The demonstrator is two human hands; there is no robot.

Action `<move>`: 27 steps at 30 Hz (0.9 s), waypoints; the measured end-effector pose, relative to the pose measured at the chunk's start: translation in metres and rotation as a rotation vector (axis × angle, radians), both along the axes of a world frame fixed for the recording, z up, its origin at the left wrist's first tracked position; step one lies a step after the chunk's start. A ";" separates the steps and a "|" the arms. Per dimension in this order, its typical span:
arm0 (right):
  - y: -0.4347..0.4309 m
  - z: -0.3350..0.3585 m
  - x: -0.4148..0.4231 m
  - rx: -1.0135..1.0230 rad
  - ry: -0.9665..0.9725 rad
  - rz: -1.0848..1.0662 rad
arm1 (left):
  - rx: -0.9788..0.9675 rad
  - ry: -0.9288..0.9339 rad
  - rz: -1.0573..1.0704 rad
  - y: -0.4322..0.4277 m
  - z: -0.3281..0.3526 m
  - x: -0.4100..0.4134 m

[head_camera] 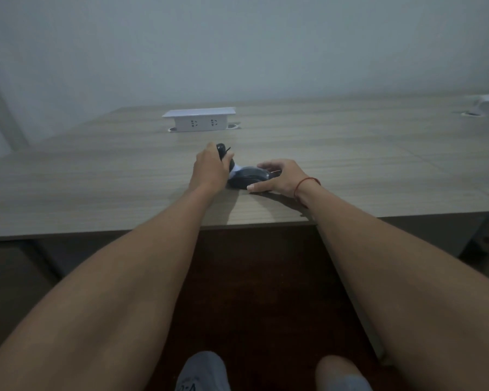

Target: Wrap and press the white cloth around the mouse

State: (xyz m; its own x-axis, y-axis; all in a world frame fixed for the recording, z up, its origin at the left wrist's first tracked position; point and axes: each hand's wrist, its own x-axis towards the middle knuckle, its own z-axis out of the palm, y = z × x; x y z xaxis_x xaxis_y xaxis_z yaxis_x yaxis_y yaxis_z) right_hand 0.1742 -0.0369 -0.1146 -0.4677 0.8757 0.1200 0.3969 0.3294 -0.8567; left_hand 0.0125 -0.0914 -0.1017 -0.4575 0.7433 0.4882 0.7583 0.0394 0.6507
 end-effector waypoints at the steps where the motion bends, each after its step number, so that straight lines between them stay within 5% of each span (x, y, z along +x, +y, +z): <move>1: 0.000 0.000 0.000 0.002 0.001 0.001 | 0.003 0.018 0.002 0.001 0.002 0.000; 6: 0.002 -0.003 0.004 0.024 -0.013 0.032 | 0.097 -0.122 0.080 -0.002 -0.010 0.006; 27: 0.000 -0.016 -0.009 0.256 -0.218 -0.161 | 0.237 -0.106 0.006 -0.009 -0.020 0.000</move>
State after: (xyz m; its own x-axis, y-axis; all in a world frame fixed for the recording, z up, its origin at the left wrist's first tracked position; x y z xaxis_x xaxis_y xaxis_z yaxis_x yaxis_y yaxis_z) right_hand 0.1652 -0.0369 -0.1302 -0.3651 0.8945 0.2580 0.6249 0.4409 -0.6443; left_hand 0.0129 -0.1007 -0.1214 -0.5191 0.6109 0.5978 0.6859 -0.1195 0.7178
